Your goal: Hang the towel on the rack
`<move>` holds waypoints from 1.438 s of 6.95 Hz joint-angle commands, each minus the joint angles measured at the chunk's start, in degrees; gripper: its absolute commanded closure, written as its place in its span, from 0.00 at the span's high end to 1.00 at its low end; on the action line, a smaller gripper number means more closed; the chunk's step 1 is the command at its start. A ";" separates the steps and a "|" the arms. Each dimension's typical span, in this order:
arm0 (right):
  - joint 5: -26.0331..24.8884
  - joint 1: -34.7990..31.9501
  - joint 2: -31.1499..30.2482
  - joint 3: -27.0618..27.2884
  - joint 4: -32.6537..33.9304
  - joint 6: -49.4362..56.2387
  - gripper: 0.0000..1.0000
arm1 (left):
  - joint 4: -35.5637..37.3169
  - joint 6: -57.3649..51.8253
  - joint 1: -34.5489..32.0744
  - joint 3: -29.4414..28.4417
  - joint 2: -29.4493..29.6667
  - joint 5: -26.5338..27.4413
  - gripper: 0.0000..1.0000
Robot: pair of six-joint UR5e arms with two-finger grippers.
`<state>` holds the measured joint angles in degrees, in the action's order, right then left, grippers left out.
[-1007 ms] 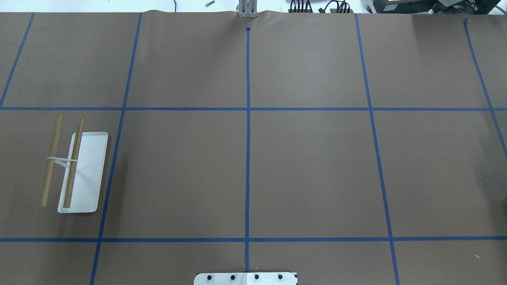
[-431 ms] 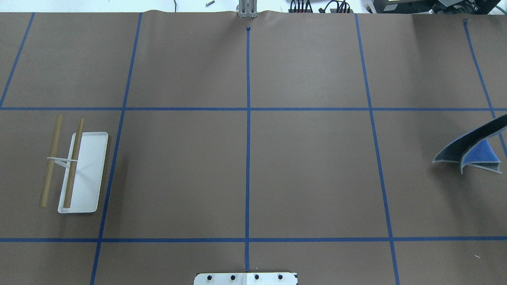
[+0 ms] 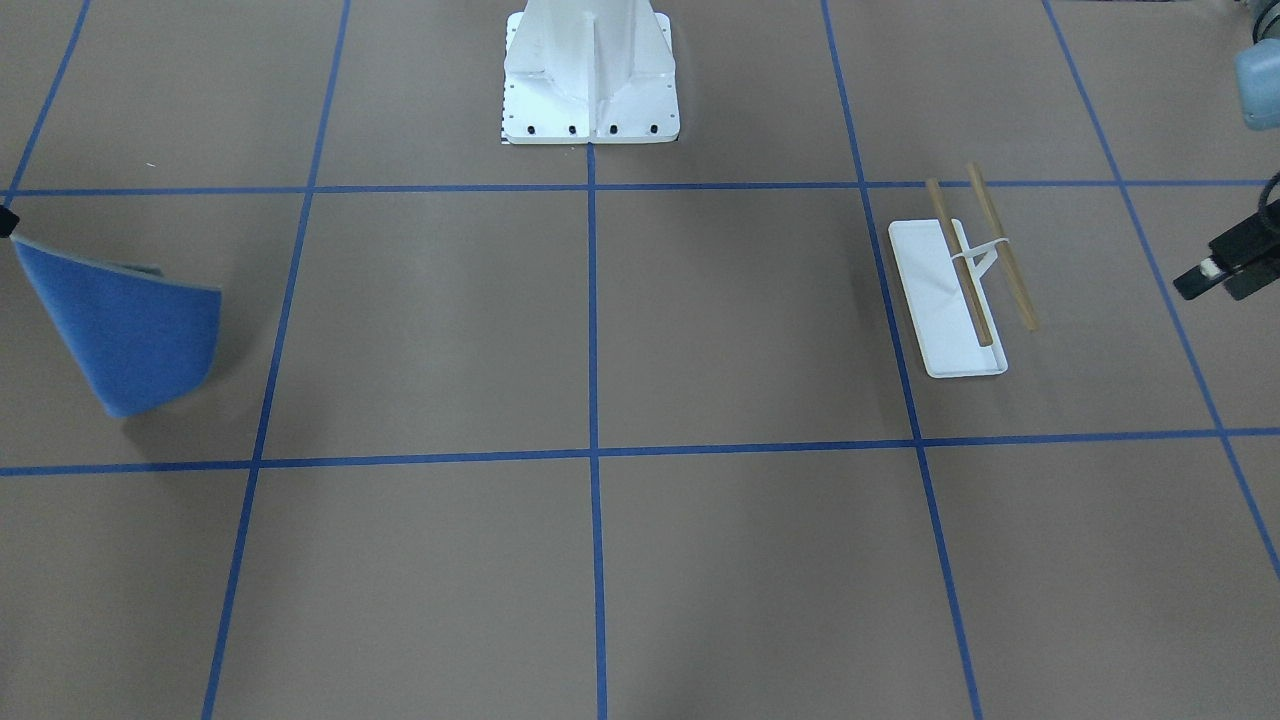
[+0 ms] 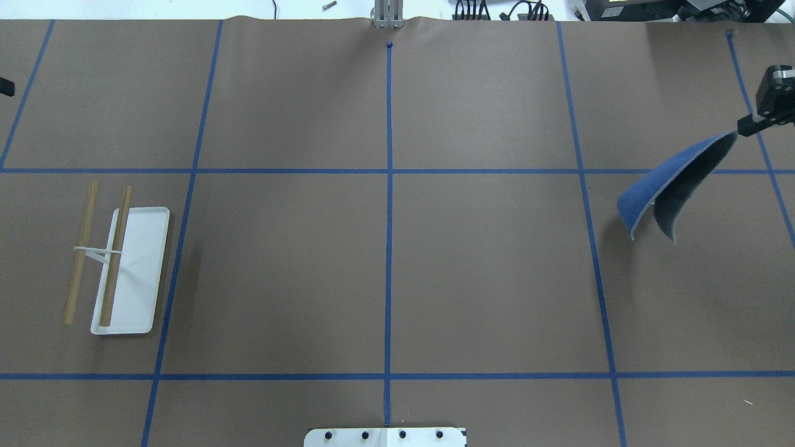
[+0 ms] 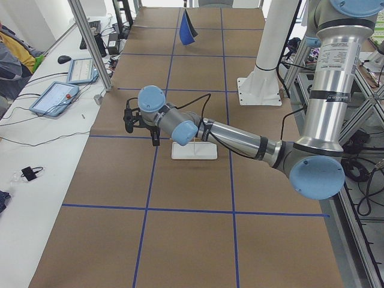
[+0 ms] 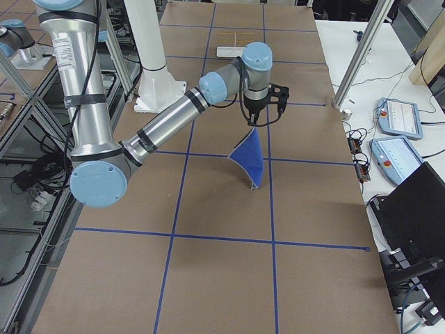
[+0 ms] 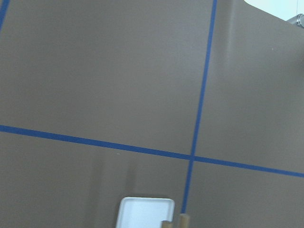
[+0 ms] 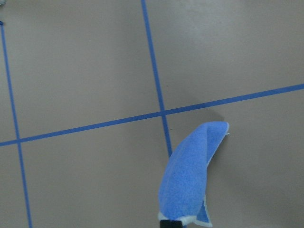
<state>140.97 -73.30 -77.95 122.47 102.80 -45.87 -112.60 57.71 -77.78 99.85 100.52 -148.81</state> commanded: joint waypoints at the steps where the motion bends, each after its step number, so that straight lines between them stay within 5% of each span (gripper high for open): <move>1: -1.39 6.21 11.36 1.02 0.83 -16.37 0.00 | -0.52 17.48 5.16 -0.01 8.00 0.27 0.98; 3: -6.73 12.71 18.33 0.76 0.83 -27.30 0.00 | -1.56 28.61 9.21 0.08 13.00 0.19 0.98; 5: -12.17 17.28 22.99 0.14 0.65 -39.57 0.00 | -4.01 52.57 13.95 0.08 18.89 0.19 0.98; 8: -22.55 23.27 28.10 0.14 0.12 -59.29 0.00 | -12.91 70.22 15.72 -0.01 19.44 0.36 0.98; 10: -28.44 24.95 30.21 0.14 0.12 -71.06 0.00 | -14.13 88.61 20.27 0.08 23.11 9.27 0.98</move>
<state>116.20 -49.51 -49.01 122.60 102.94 -109.86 -125.63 135.32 -60.34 99.88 121.40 -144.81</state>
